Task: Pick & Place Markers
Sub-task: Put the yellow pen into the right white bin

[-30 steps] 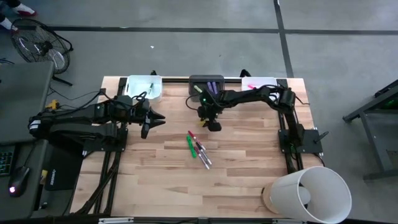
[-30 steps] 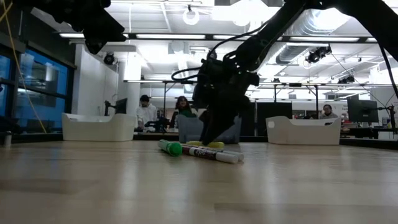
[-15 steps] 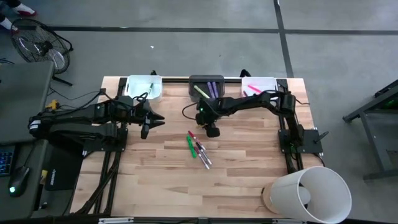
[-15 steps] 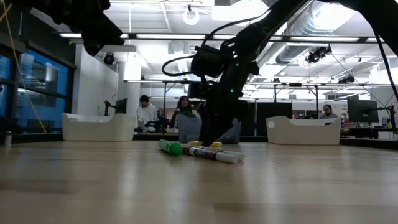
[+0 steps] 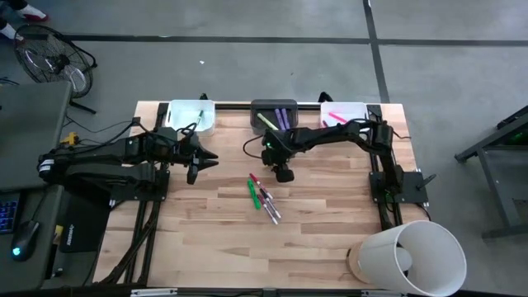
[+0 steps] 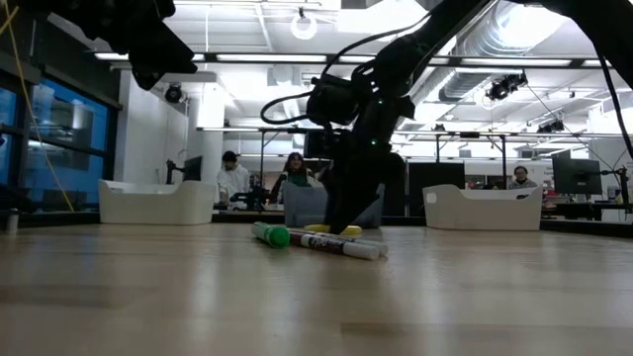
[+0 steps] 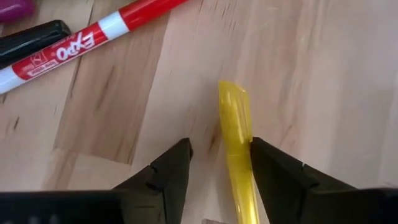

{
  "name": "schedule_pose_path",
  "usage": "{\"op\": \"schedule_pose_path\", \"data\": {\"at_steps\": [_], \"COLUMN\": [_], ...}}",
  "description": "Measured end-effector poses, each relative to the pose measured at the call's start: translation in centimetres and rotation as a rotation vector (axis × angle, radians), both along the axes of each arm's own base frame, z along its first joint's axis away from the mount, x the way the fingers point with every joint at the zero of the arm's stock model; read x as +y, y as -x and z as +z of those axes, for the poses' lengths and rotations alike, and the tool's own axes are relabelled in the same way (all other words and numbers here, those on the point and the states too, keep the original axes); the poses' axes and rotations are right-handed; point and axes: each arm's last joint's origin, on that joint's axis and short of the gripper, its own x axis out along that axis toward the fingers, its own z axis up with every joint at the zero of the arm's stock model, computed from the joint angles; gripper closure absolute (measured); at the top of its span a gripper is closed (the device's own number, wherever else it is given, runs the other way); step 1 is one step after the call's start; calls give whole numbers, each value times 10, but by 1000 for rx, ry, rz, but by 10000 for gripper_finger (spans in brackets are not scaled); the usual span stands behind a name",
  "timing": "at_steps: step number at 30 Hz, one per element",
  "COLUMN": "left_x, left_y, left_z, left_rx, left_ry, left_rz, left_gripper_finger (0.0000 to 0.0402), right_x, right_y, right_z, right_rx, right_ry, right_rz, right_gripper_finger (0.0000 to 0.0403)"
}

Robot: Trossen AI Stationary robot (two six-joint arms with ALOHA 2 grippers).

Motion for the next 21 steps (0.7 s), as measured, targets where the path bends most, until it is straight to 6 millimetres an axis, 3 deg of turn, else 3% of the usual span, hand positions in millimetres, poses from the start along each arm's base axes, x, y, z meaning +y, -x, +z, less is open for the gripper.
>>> {"op": "schedule_pose_path", "data": {"at_steps": [21], "left_x": [0], "left_y": [0], "left_z": [0], "left_rx": [1], "left_ry": [-7], "left_rz": [-3], "left_gripper_finger": [289], "right_x": [-1], "right_y": [2], "right_z": [0], "right_rx": [29], "right_ry": [17], "right_rz": [-47], "right_gripper_finger": [341]}}
